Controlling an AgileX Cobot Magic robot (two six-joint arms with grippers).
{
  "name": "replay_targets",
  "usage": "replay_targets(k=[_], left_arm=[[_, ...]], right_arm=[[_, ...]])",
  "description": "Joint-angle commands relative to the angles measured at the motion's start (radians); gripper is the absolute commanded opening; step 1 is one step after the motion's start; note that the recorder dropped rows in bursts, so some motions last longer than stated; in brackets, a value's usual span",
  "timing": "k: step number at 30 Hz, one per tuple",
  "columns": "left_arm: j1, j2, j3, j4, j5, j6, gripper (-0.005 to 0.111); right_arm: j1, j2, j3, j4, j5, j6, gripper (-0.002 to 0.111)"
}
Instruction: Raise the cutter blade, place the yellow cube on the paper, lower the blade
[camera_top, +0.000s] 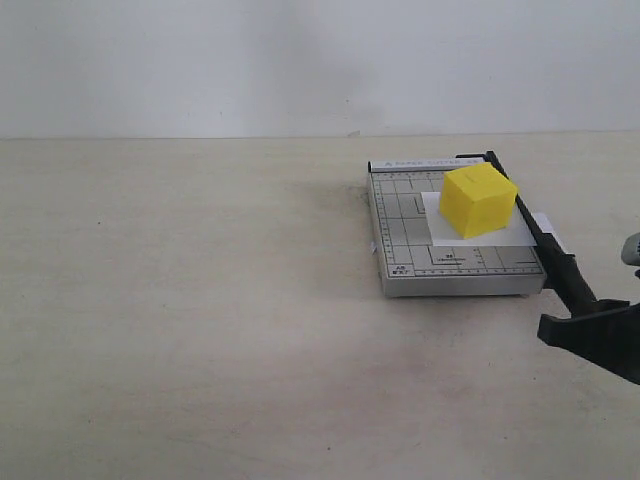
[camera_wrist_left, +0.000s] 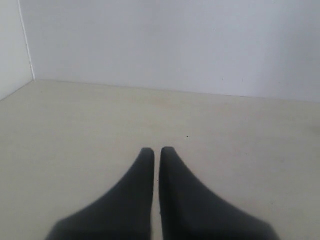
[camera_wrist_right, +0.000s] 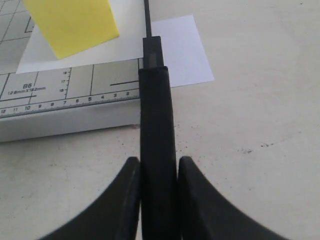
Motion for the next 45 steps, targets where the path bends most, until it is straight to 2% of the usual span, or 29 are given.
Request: replay_targets(k=[1,4,7,8,10,12,15,19,25,29,31,33,34,37,39,45], left_arm=[[0.003,-0.005,0.003,-0.027,-0.004,0.007,0.004],[0.003,-0.005,0.003,-0.059,-0.004,0.028,0.004],[0.003,-0.005,0.003,-0.138,-0.004,0.123,0.004],[0.003,-0.005,0.003,-0.145,-0.004,0.137,0.004],[0.003,-0.005,0.003,-0.147,-0.004,0.139,0.004],[0.003,-0.005,0.003,-0.149,-0.004,0.138,0.004],[0.003,-0.005,0.003,-0.155,-0.004,0.138,0.004],[0.003,-0.005,0.003,-0.200,-0.004,0.185,0.004],[0.003,-0.005,0.003,-0.219,0.014,0.194,0.004],[0.003,-0.005,0.003,-0.219,0.047,0.188,0.004],[0.003,-0.005,0.003,-0.216,0.056,0.188,0.004],[0.003,-0.005,0.003,-0.216,0.054,0.188,0.004],[0.003,-0.005,0.003,-0.216,0.049,0.188,0.004],[0.003,-0.012,0.003,-0.203,0.043,0.188,0.004],[0.003,-0.012,0.003,-0.200,0.046,0.188,0.004],[0.003,-0.012,0.003,-0.200,0.016,0.188,0.004]], right_arm=[[0.021,0.028,-0.012,-0.154,0.058,0.047,0.000],[0.021,0.028,-0.012,-0.155,0.061,0.042,0.002],[0.021,0.028,-0.012,-0.155,0.059,0.035,0.019],[0.021,0.028,-0.012,-0.155,0.059,0.035,0.028],[0.021,0.028,-0.012,-0.155,0.062,0.035,0.040],[0.021,0.026,-0.012,-0.155,0.065,0.035,0.045],[0.021,-0.003,-0.012,-0.155,0.107,0.042,0.044],[0.021,-0.160,-0.012,-0.153,0.244,0.042,0.044],[0.021,-0.542,-0.012,-0.151,0.457,0.093,0.044],[0.021,-0.869,-0.012,-0.151,0.665,0.158,0.044],[0.021,-1.007,-0.012,-0.144,0.771,0.155,0.033],[0.021,-1.141,-0.012,-0.149,0.886,0.149,0.007],[0.021,-1.188,-0.012,-0.153,0.931,0.146,0.000],[0.021,-1.315,-0.012,-0.169,0.962,0.144,0.000],[0.019,-1.363,-0.012,-0.243,0.960,0.151,0.000],[0.019,-1.370,0.022,-0.285,1.008,0.179,0.000]])
